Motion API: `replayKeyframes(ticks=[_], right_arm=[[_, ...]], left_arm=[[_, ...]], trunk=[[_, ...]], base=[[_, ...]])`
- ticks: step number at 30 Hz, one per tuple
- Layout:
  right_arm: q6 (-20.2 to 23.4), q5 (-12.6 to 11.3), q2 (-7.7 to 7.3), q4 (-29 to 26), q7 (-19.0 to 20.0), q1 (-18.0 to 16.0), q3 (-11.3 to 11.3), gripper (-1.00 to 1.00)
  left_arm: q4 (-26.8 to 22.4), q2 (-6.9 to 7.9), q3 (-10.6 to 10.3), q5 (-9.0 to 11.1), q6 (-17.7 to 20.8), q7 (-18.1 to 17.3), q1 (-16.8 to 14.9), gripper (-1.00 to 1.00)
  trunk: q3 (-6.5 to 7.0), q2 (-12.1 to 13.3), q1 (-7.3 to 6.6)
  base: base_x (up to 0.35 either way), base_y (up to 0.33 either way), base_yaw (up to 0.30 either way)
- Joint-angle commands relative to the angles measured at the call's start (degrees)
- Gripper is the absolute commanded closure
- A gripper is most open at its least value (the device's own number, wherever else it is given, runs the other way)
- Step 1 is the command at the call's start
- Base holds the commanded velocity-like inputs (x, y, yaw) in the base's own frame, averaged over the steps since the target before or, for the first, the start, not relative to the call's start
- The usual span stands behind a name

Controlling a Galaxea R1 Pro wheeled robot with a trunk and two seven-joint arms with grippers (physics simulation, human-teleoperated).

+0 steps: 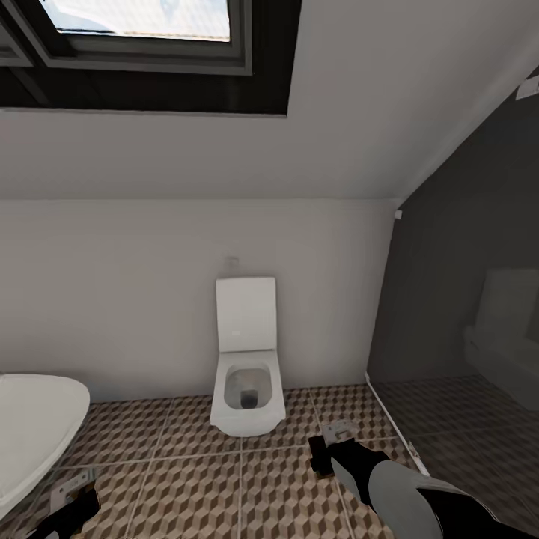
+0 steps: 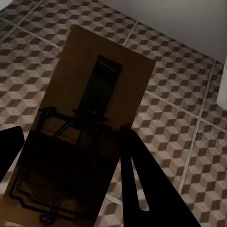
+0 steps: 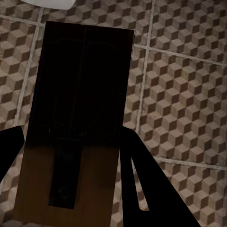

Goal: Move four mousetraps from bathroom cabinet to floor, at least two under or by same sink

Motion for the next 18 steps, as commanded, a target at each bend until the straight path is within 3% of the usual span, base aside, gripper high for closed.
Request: replayKeyframes(ticks=[1,6,18], right_arm=[[0.09,0.43,0.02,0.11,-0.33,-0.08,-0.49,1.0],[0.06,0.43,-0.03,0.11,-0.4,-0.08,-0.49,1.0],[0.04,0.38,0.0,0.11,-0.29,-0.08,-0.56,1.0]], left_arm=[[0.11,0.03,-0.08,0.53,-0.16,-0.55,-0.05,1.0],[0.1,0.19,-0.08,0.53,-0.16,-0.54,-0.05,1.0],[0.08,0.49,-0.08,0.53,-0.22,-0.51,-0.05,1.0]], trunk=[[-0.07,-0.05,0.01],[-0.07,-0.05,0.01],[-0.07,-0.05,0.01]], base=[[0.02,-0.013,0.211],[0.007,-0.005,0.129],[0.001,-0.001,0.021]])
